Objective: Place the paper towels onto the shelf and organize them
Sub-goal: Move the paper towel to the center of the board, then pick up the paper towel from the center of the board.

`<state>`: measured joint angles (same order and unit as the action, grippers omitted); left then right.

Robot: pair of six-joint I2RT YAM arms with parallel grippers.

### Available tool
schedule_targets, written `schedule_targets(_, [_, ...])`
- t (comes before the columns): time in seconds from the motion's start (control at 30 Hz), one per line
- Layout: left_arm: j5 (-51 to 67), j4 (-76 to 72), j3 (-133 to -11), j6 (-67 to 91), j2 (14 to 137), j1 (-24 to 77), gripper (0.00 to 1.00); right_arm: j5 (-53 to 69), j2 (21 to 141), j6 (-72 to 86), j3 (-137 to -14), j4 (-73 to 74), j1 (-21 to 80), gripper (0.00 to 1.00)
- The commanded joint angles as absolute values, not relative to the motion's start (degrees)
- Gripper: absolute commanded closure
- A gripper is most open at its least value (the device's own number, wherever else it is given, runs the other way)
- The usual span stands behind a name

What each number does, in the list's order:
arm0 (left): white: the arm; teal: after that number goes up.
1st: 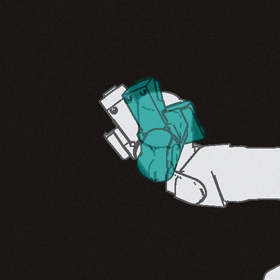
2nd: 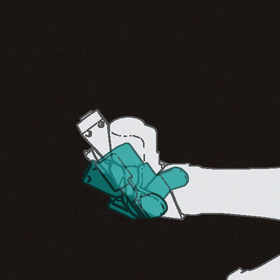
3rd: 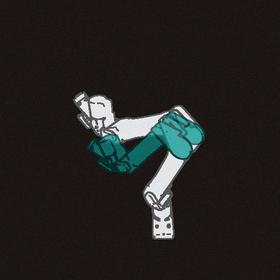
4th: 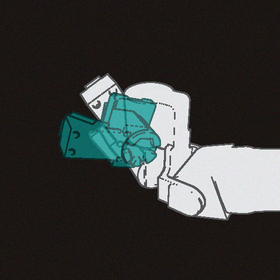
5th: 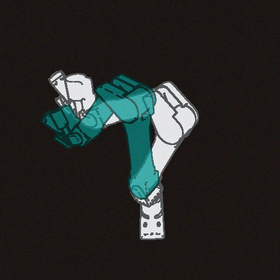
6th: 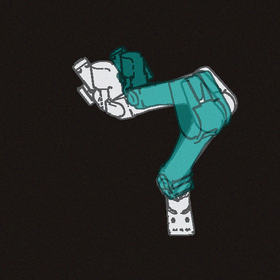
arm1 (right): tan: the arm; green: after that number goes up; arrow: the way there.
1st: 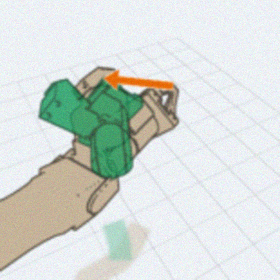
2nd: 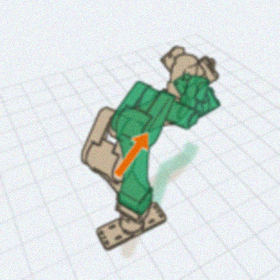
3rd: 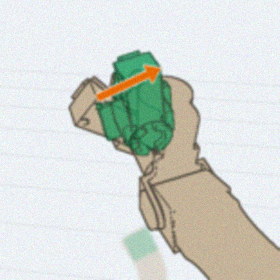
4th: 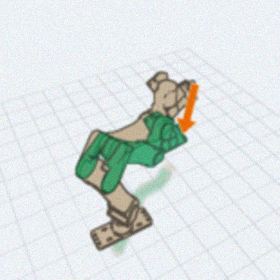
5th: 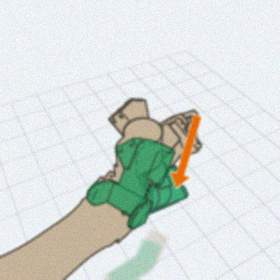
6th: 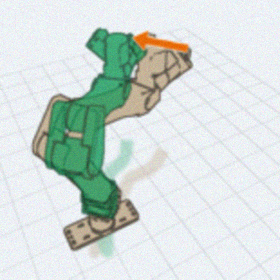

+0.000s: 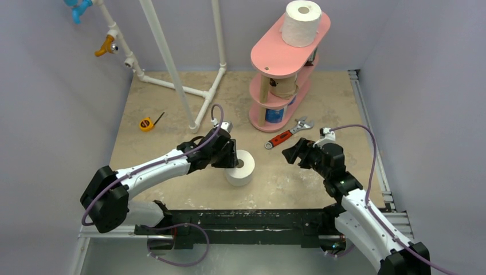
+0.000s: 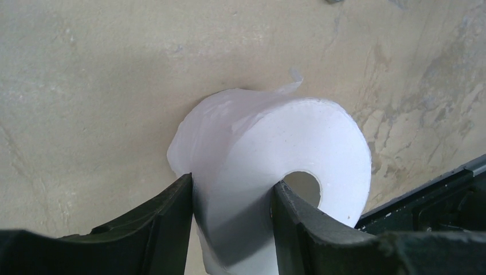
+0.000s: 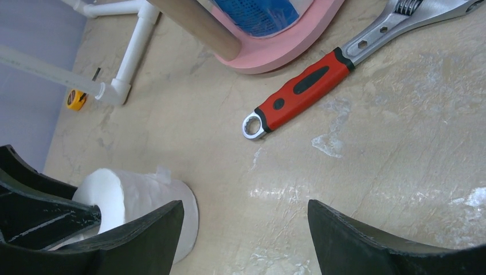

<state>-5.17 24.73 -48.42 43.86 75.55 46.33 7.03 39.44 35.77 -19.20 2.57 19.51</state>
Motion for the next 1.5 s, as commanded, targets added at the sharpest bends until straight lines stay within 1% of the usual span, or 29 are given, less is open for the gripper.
schedule_targets(0.0, [-0.35, 12.62, -47.84, 39.19, 76.11, 47.25, 0.63, 6.07, 39.83, 34.88, -19.16, 1.15, 19.73, 0.20])
schedule_targets(0.1, [-0.26, 10.52, -47.55, 38.94, 77.76, 47.56, 0.63, 6.13, 40.23, 34.89, -19.16, 1.14, 19.75, 0.20])
schedule_targets(0.2, [0.59, 9.78, -47.61, 39.56, 78.88, 47.73, 0.59, 6.63, 40.82, 34.95, -19.31, 0.99, 19.73, 0.19])
schedule_targets(0.27, [0.70, 9.16, -47.31, 39.99, 78.97, 47.73, 0.50, 7.55, 41.57, 34.96, -19.74, 1.47, 19.74, 0.17])
schedule_targets(0.3, [0.72, 9.14, -47.30, 40.19, 78.82, 47.72, 0.42, 7.86, 41.99, 34.97, -19.96, 1.82, 19.74, 0.16])
schedule_targets(0.37, [0.74, 9.38, -47.29, 40.41, 78.32, 47.77, 0.32, 8.25, 42.69, 35.54, -20.61, 2.92, 19.69, 0.14])
schedule_targets(0.43, [0.67, 10.18, -47.38, 40.73, 77.56, 47.76, 0.26, 5.79, 43.54, 38.98, -21.10, 4.18, 19.73, 0.11])
schedule_targets(0.5, [0.53, 11.02, -47.58, 41.30, 76.55, 47.73, 0.21, 3.04, 44.83, 41.89, -22.26, 6.77, 19.63, 0.02])
schedule_targets(0.63, [0.18, 13.53, -47.93, 43.21, 73.36, 47.75, 0.14, 3.16, 48.18, 43.35, -25.47, 10.46, 19.65, 0.01])
schedule_targets(0.67, [-0.61, 14.55, -47.85, 44.20, 71.96, 47.73, 0.04, 3.69, 48.17, 43.29, -25.52, 10.67, 19.61, 0.01])
schedule_targets(0.7, [-2.07, 15.27, -47.53, 45.45, 69.30, 47.77, 0.01, 4.83, 47.72, 43.13, -25.31, 10.41, 19.58, 0.01])
schedule_targets(0.83, [-9.89, 19.51, -45.19, 50.36, 59.01, 47.51, 0.00, 9.72, 43.40, 42.93, -24.13, 7.82, 19.45, 0.01])
schedule_targets(0.93, [-18.57, 27.15, -44.82, 55.10, 52.15, 46.88, 0.00, 10.50, 39.71, 43.65, -23.61, 6.53, 19.51, 0.01])
schedule_targets(1.0, [-20.07, 31.02, -44.67, 54.94, 48.77, 45.54, 0.00, 10.36, 38.87, 40.63, -24.84, 7.23, 19.56, 0.01])
schedule_targets(1.07, [-21.53, 34.05, -44.28, 53.83, 46.11, 45.11, 0.00, 11.58, 40.09, 37.12, -27.67, 10.11, 19.79, 0.01])
schedule_targets(1.17, [-24.39, 38.22, -42.00, 54.99, 41.59, 45.01, 0.00, 8.13, 41.51, 33.94, -33.63, 16.97, 20.95, 0.01])
schedule_targets(1.3, [-27.50, 39.50, -36.76, 57.41, 33.87, 45.07, 0.01, 5.91, 44.76, 33.20, -39.85, 22.01, 23.42, 0.01])
schedule_targets(1.37, [-28.62, 39.67, -34.93, 58.17, 31.37, 45.06, 0.01, 5.11, 48.44, 34.34, -42.24, 23.79, 26.44, 0.01])
schedule_targets(1.47, [-29.45, 40.37, -33.21, 58.92, 30.08, 45.05, 0.01, 0.58, 53.45, 36.70, -45.94, 25.64, 33.94, 0.01])
